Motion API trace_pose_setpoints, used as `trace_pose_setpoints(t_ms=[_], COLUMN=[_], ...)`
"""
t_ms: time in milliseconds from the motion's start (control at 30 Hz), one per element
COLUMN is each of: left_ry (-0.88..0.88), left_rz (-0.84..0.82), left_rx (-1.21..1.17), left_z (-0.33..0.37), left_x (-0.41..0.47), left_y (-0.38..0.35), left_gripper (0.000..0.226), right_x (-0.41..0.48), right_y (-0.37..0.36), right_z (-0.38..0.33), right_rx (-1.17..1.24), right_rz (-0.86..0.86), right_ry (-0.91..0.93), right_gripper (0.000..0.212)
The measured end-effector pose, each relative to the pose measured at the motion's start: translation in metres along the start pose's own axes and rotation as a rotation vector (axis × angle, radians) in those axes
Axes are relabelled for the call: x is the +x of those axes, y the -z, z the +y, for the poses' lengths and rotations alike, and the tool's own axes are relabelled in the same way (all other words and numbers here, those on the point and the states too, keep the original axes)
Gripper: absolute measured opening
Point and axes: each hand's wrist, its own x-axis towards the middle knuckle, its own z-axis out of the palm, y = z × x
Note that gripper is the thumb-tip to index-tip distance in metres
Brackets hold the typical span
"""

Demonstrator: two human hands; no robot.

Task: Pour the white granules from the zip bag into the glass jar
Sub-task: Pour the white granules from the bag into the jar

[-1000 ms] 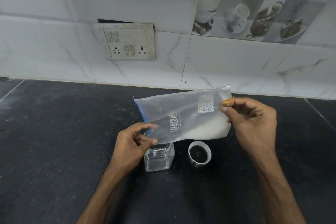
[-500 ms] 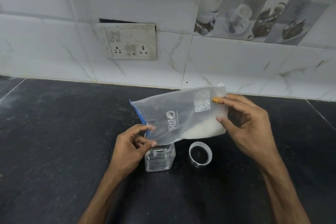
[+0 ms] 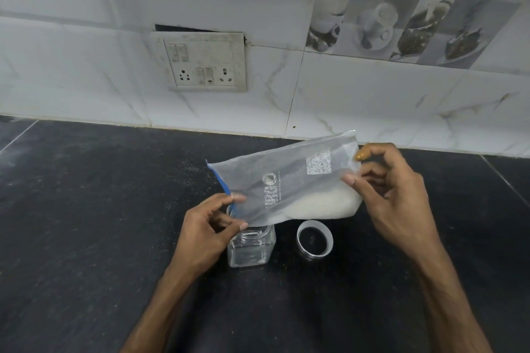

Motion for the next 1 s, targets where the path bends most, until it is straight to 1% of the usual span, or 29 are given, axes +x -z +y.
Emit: trace_pose_setpoints(t_ms=[33,100,167,267,300,400,467,600,667,767,867,1000], left_ry=[-0.003,-0.015,-0.027,-0.009,-0.007,-0.001,0.008,0.01,0.011,0.019,0.021,0.021], left_rz=[0.003,0.012,0.036,0.075,0.075,0.043,0.021,-0.013,-0.022,-0.03,-0.039,-0.042], left_rx=[-0.003,0.006,0.013,-0.006,-0.004,0.014,0.016,0.044,0.049,0.044,0.051,0.076], left_z=[-0.001,-0.001,-0.001,-0.001,-0.001,-0.002,-0.002,0.0,0.001,0.001,0.002,0.001], left_x=[0.0,-0.001,-0.002,-0.004,-0.004,-0.004,-0.003,-0.001,0.0,0.001,0.001,0.001], left_y=[0.0,0.0,-0.001,-0.001,0.0,0.003,0.004,0.004,0.004,0.004,0.005,0.005], left_gripper=[0.049,0.05,0.051,0.051,0.051,0.05,0.05,0.053,0.053,0.053,0.054,0.052], right_x=[0.0,-0.002,-0.003,-0.004,-0.005,-0.005,-0.005,0.0,0.002,0.002,0.0,-0.001], right_y=[-0.002,-0.005,-0.007,-0.005,-0.004,-0.002,0.0,0.005,0.006,0.005,0.002,-0.001], right_z=[0.002,0.01,0.013,0.011,0.009,0.005,0.002,-0.006,-0.007,-0.007,-0.006,-0.004], right_rx=[-0.021,-0.088,-0.09,-0.111,-0.13,-0.184,-0.214,-0.228,-0.211,-0.158,-0.097,-0.076], right_rz=[0.003,0.01,-0.007,-0.046,-0.069,-0.161,-0.198,-0.225,-0.207,-0.099,-0.019,0.014], right_ry=[0.041,0.123,0.155,0.202,0.213,0.21,0.215,0.188,0.171,0.132,0.106,0.119], right_gripper=[0.027,0.037,0.044,0.033,0.032,0.046,0.051,0.05,0.044,0.032,0.029,0.026])
